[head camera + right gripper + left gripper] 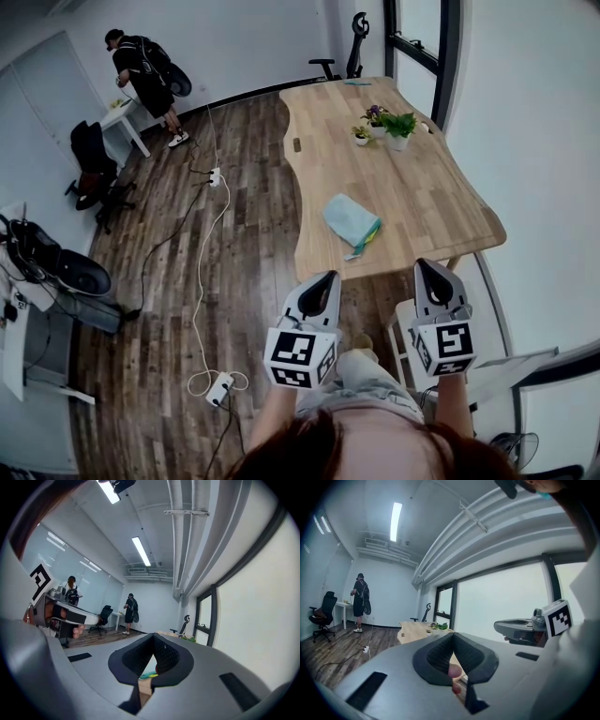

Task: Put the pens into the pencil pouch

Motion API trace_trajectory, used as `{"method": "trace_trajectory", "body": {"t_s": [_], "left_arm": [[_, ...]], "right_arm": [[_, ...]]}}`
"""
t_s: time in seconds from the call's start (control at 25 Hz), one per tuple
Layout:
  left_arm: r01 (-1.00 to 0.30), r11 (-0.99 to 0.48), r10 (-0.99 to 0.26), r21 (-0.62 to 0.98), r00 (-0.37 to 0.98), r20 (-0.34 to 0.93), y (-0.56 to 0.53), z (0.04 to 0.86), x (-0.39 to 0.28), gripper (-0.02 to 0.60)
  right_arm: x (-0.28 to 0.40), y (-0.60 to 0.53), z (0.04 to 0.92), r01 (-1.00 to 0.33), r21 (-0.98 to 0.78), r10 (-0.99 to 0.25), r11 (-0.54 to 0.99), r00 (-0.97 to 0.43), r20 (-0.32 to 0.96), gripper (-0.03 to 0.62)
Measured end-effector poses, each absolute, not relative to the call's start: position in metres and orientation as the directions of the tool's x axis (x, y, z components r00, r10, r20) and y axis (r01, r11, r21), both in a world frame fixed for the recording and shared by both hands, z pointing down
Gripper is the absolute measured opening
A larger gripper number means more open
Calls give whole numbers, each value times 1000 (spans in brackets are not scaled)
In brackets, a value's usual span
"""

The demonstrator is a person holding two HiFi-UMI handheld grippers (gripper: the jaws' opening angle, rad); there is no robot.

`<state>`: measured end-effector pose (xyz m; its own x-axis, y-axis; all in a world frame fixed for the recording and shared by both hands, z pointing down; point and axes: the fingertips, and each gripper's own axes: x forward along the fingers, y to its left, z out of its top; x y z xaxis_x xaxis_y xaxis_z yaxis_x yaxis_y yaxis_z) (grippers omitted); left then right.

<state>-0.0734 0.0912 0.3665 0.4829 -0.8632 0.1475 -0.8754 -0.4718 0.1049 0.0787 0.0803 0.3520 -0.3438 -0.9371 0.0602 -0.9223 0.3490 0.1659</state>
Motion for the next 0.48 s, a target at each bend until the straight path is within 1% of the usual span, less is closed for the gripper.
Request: {"method": "trace_trajectory", "body": {"t_s": [0.48], "left_arm": [[-863, -491, -850, 116, 504, 154, 87, 369, -66, 3]], "right_arm": [[78, 81, 354, -919, 168, -935, 356, -348, 73, 0]]}}
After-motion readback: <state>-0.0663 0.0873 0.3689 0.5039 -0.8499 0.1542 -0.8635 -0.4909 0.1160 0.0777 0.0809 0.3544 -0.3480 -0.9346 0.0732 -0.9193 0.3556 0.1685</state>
